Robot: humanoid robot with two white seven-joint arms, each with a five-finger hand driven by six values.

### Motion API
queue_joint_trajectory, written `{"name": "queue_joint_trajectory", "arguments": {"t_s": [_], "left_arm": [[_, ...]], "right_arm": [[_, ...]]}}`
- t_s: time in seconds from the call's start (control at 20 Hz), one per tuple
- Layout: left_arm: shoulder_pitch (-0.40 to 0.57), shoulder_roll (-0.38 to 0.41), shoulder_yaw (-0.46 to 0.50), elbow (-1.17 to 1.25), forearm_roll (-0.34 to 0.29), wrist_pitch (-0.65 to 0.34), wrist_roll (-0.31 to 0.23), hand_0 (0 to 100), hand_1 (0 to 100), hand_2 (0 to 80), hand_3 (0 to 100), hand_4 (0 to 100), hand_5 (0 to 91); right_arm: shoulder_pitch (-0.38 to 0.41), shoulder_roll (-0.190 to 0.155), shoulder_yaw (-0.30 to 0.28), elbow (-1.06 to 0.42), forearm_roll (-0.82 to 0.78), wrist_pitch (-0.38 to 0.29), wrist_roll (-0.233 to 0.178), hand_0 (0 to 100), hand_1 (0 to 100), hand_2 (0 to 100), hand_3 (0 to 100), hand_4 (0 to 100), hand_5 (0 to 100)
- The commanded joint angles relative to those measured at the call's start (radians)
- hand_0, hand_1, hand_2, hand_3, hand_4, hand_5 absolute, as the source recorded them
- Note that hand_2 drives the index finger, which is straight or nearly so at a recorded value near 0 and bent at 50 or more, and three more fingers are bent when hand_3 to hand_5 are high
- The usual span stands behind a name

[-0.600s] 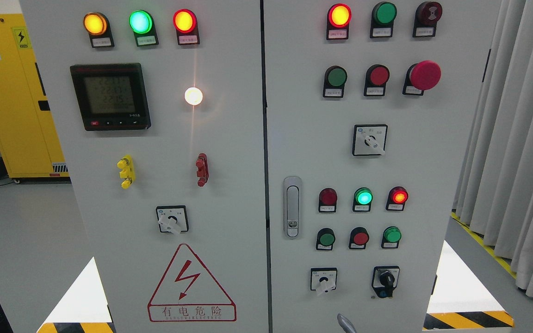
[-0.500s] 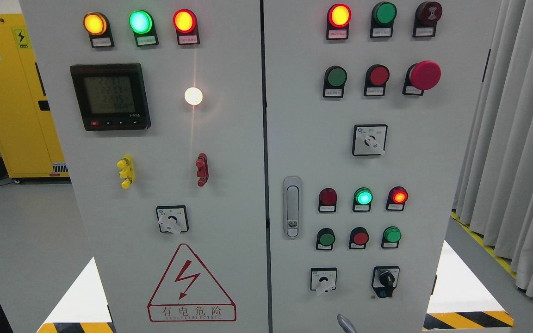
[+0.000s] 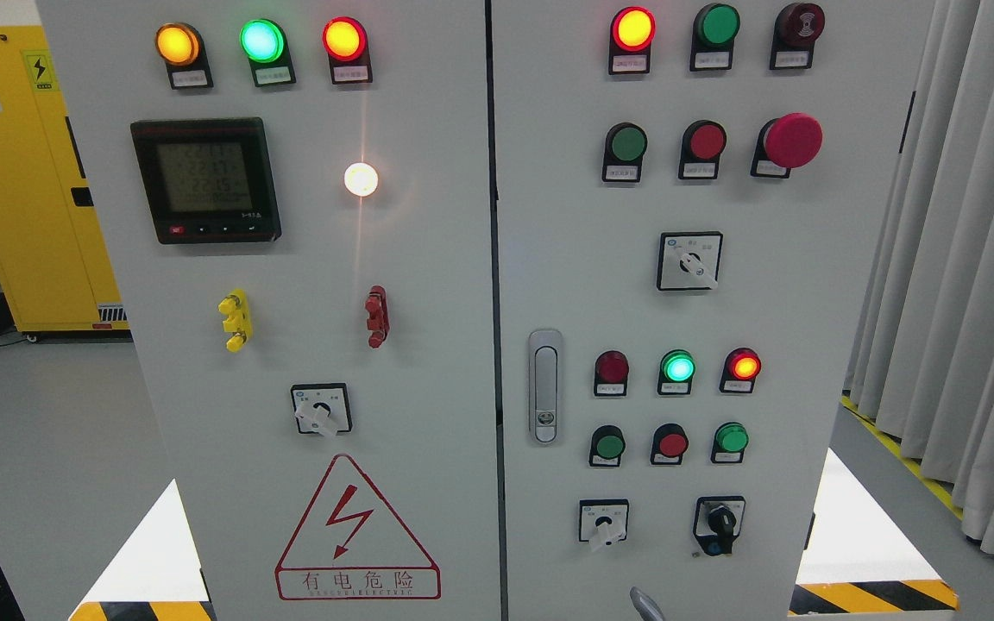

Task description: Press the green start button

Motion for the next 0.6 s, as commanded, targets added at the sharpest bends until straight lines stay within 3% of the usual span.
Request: {"name": "queue_joint_trajectory", "arguments": {"t_s": [0.0, 0.55], "left_arm": [[0.000, 0.000, 0.000, 0.000, 0.000, 0.000, -0.001, 12, 56, 0.0, 0, 0, 0.0], [0.000, 0.000, 0.000, 0.000, 0.000, 0.000, 0.001, 12, 56, 0.0, 0, 0, 0.0]], "right_arm": [[0.003, 0.000, 0.001, -0.004, -0.002, -0.001, -0.001, 43, 62, 0, 0, 0, 0], [0.003, -0.002, 0.000, -0.009, -0.002, -0.001, -0.001, 41, 62, 0, 0, 0, 0]]}}
